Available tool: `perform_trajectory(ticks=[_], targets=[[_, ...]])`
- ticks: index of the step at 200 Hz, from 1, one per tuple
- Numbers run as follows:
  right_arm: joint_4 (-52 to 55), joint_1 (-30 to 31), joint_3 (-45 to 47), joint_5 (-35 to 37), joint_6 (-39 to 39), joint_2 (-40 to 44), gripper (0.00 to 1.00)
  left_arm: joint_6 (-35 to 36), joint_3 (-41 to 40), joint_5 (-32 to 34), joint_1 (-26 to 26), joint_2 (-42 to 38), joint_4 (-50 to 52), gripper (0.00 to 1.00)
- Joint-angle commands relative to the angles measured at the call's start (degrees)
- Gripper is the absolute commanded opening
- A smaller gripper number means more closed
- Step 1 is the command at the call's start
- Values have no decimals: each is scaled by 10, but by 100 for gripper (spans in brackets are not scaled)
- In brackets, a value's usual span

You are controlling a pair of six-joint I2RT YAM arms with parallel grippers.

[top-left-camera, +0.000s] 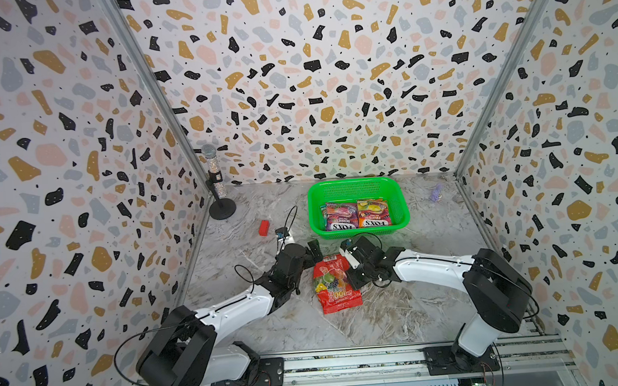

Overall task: Put the candies in the basket
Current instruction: Pick up the candy at the center of the board.

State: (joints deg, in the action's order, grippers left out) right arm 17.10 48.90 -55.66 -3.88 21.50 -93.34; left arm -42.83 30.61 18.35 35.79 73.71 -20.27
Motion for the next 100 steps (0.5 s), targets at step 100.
perform_trajectory(ticks=[100], targets=[[176,-53,-185,332,-158,212,0,-11,-2,0,-1,1,-25,100]])
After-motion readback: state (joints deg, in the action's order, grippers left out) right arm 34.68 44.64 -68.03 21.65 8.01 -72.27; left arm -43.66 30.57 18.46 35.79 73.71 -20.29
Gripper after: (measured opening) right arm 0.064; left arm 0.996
